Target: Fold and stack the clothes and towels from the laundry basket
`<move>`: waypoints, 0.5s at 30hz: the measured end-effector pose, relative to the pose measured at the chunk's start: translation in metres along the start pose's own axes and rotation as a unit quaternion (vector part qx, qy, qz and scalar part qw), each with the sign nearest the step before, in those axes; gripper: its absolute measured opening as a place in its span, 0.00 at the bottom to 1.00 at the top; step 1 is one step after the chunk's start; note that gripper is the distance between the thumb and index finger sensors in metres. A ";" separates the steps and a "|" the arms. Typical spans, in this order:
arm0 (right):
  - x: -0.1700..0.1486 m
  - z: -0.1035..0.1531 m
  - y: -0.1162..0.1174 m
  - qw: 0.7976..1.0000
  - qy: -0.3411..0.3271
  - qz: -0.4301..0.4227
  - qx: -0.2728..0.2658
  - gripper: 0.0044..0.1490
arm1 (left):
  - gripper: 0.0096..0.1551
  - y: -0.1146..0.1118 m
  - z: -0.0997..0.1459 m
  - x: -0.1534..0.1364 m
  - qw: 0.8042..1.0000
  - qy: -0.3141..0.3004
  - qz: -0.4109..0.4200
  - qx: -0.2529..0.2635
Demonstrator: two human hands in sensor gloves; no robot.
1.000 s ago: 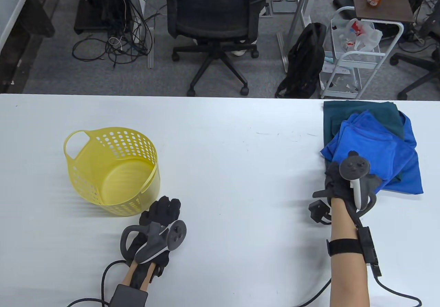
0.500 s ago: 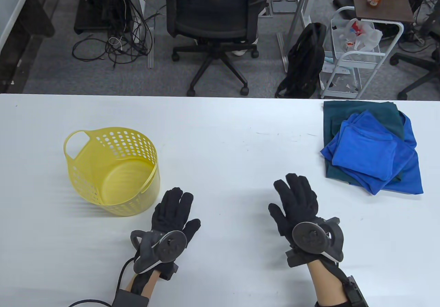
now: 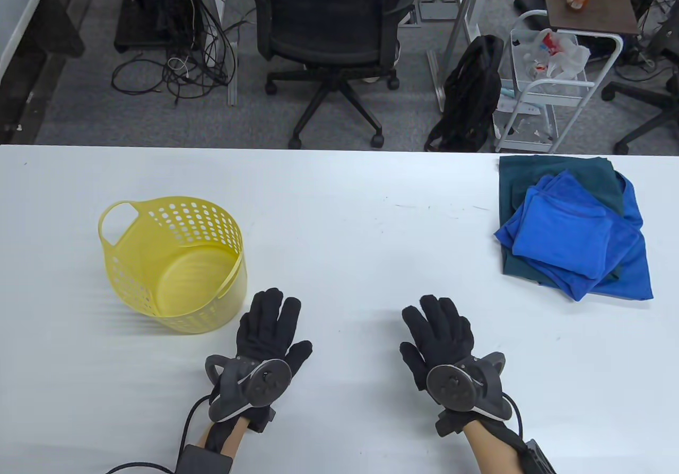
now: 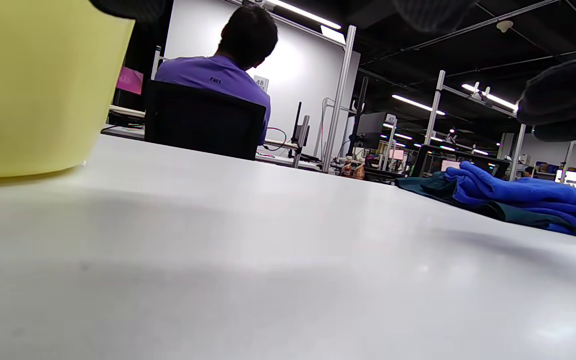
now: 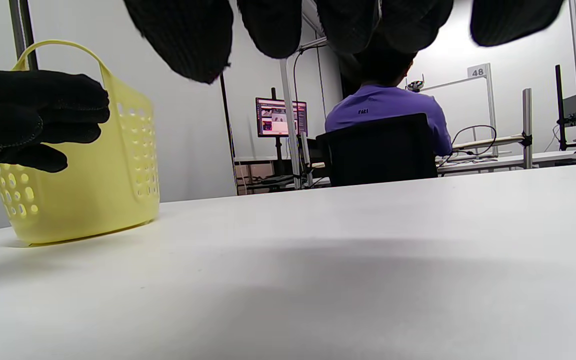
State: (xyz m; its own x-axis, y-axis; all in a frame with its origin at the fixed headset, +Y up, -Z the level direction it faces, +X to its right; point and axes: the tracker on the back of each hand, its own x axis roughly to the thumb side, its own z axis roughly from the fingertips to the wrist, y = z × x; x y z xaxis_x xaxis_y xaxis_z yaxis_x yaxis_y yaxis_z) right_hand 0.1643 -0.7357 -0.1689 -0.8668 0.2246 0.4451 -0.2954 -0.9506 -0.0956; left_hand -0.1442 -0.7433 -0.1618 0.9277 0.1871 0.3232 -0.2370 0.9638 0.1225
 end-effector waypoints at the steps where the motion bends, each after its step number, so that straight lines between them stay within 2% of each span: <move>1: -0.001 0.000 0.001 1.000 0.001 -0.001 0.002 0.41 | 0.53 0.000 0.000 0.000 1.000 0.000 -0.001 0.000; 15: -0.005 -0.002 0.009 1.000 0.004 -0.002 0.030 0.39 | 0.52 -0.007 -0.001 0.001 0.999 -0.006 -0.020 -0.028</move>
State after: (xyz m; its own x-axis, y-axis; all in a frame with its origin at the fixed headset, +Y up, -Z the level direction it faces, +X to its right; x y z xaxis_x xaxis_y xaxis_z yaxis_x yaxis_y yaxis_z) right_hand 0.1652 -0.7449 -0.1739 -0.8690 0.2294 0.4384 -0.2739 -0.9609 -0.0400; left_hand -0.1414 -0.7491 -0.1631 0.9326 0.1453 0.3302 -0.1820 0.9798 0.0829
